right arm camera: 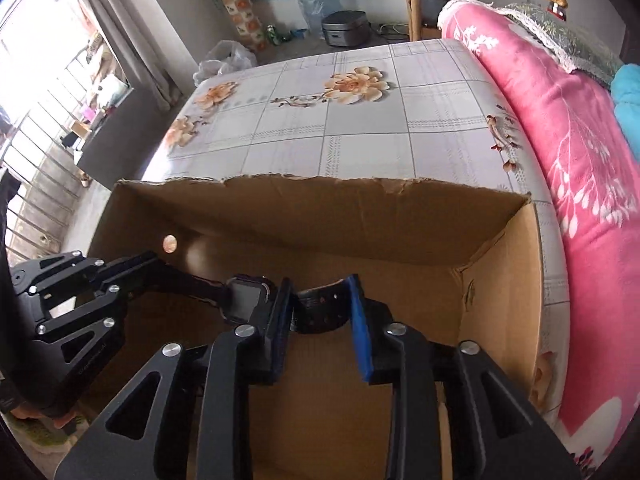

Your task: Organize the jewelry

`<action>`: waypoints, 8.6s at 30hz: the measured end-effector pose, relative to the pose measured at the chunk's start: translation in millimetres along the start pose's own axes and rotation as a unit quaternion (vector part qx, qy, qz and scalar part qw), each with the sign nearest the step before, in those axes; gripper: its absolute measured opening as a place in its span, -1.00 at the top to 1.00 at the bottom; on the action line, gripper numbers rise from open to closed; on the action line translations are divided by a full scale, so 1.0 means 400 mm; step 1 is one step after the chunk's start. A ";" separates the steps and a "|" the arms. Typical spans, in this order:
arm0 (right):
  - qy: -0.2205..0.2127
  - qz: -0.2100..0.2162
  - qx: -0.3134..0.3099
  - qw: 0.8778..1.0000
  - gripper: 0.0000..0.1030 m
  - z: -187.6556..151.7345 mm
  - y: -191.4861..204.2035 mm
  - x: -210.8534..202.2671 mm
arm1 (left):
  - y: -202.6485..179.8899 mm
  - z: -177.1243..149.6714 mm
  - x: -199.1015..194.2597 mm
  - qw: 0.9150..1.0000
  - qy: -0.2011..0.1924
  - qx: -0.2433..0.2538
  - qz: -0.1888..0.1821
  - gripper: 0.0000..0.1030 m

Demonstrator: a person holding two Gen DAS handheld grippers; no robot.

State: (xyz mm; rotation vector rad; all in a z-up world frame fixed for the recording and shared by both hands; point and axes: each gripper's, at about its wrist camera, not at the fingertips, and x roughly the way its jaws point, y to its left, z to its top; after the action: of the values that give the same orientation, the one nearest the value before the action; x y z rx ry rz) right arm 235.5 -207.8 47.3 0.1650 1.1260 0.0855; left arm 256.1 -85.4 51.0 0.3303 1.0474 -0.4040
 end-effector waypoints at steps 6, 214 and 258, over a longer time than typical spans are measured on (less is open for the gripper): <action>-0.034 -0.045 -0.028 0.998 0.32 -0.001 0.001 -0.041 | 0.027 0.010 -0.049 0.999 -0.043 -0.014 -0.008 0.35; -0.053 -0.086 -0.006 0.995 -0.17 -0.758 0.040 -0.191 | -0.117 -0.708 -0.147 0.991 -0.066 -0.063 -0.102 0.38; -0.104 0.015 0.002 0.994 -0.36 -0.736 0.096 -0.167 | -0.218 -0.628 -0.110 0.995 -0.090 0.014 -0.051 0.79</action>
State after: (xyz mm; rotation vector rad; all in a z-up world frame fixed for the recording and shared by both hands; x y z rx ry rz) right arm -58.4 -154.1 -9.9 0.1910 0.9158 0.0907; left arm 3.4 -42.2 -32.5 0.2598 0.8855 -0.5311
